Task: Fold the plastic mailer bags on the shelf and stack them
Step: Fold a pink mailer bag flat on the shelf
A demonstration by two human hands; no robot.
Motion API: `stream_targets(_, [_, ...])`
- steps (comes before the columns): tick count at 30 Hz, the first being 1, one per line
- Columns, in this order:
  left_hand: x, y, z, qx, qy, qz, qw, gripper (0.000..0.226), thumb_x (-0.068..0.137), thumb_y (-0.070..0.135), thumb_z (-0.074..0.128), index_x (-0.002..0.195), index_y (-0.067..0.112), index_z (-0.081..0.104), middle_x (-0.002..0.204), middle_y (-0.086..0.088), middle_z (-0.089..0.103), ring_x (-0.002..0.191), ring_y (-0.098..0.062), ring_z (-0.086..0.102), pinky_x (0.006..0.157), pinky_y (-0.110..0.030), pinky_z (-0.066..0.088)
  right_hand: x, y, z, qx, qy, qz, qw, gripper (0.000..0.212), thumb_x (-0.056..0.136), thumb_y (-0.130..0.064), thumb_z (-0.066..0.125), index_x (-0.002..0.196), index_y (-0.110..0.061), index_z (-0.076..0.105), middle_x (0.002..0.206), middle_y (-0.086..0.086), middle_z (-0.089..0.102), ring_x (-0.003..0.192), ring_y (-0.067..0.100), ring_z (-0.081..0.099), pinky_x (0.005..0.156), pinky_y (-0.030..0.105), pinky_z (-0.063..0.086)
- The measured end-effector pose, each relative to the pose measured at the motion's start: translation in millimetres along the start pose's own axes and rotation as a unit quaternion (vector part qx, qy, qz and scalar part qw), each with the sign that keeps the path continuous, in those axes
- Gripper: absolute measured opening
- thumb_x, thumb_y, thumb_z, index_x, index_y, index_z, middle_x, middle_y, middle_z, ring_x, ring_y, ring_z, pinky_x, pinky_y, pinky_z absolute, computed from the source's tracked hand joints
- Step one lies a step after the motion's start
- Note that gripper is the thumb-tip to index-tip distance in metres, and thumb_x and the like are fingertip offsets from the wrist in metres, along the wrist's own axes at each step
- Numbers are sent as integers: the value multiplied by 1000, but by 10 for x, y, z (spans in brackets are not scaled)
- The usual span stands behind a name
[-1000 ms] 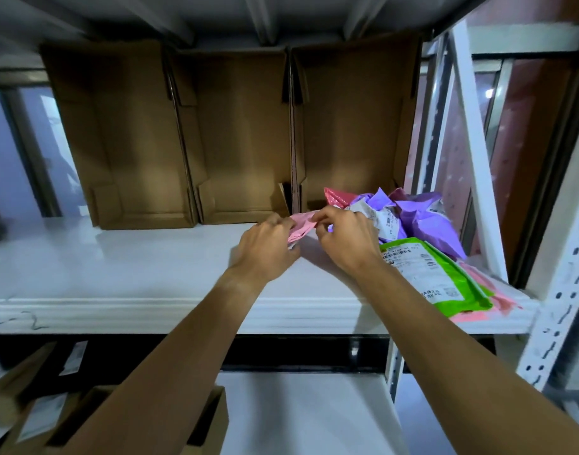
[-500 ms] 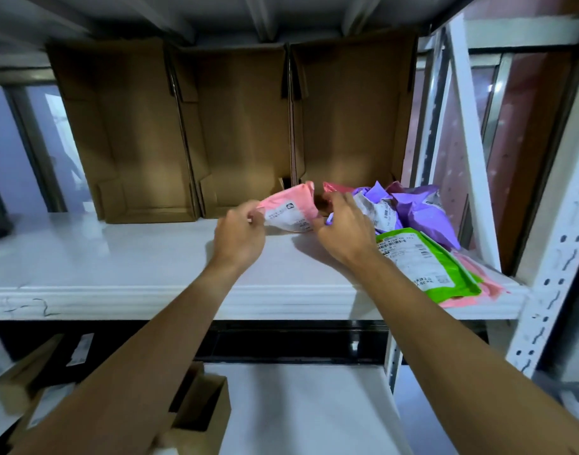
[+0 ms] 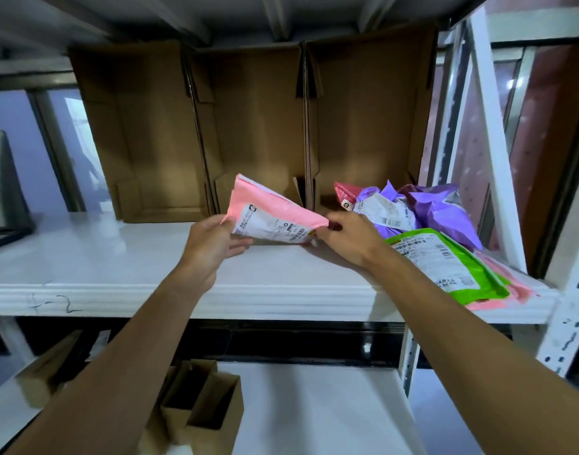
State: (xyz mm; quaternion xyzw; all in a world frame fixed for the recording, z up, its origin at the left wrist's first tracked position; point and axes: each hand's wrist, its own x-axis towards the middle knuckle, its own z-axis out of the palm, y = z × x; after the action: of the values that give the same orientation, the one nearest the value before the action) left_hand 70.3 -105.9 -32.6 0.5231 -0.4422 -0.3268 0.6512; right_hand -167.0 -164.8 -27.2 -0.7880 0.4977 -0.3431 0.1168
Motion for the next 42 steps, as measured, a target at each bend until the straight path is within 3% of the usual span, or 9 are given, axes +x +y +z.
stream_targets(7, [-44,75,-35,-29,-19,-27,999,18,99,11,54,109,2,67,95,-18,77,82,-32,76,87,-41,60,-86,-139,-42,246,-8,64,967,32,96,-29,47,94,-20,78,88,-10,77,83,7,69,75,23,49])
stream_targets(13, [-149,118,47,63,-92,-10,994,21,98,15,60,106,-1,70,83,-19,76,75,-30,75,80,-36,62,-99,-221,-49,493,-38,141,858,43,93,-30,45,107,-2,74,97,20,74,81,28,63,73,37,58])
stream_targets(18, [-156,75,60,110,-87,12,990,16,94,19,68,94,7,78,87,-4,79,85,-23,75,87,-37,56,-94,-187,-62,380,-34,125,916,64,98,-56,35,98,-6,73,73,20,71,57,25,61,49,27,46])
stream_targets(23, [-166,60,76,139,-100,11,985,28,92,32,71,85,7,80,88,1,79,84,-15,75,85,-30,54,-100,-147,-64,293,-28,115,949,22,99,-31,45,96,-18,63,76,-1,70,53,7,58,43,19,42])
stream_targets(28, [-148,24,55,161,-83,12,983,34,94,35,66,76,8,80,79,1,78,77,-16,75,81,-29,54,-84,-134,-39,264,10,128,956,31,97,-18,36,93,-5,64,93,11,74,78,20,67,68,37,56])
stream_targets(31, [-153,5,71,158,-72,25,985,40,93,27,67,56,13,71,63,5,72,61,-8,67,66,-19,51,-97,-135,-50,228,28,125,965,33,98,-16,34,81,-11,62,84,6,72,66,12,62,57,26,47])
stream_targets(36, [-73,-35,50,171,-50,44,983,35,87,30,72,77,-3,70,71,-3,72,67,-12,66,74,-29,51,-55,-103,-60,136,59,97,984,32,101,-16,40,80,-18,64,79,0,67,69,11,59,63,26,46])
stream_targets(39, [-97,-19,71,252,-78,60,963,22,85,38,76,93,18,68,90,8,70,84,-9,65,79,-30,49,-34,-76,-44,122,54,68,989,28,100,-11,49,119,-9,69,104,9,72,93,19,65,89,35,53])
stream_targets(42, [-129,-3,95,276,-124,82,949,26,86,37,76,109,32,66,101,11,66,91,-5,64,83,-28,50,-33,-76,-40,116,51,41,991,22,94,-9,57,112,-3,67,99,11,69,94,23,59,84,29,46])
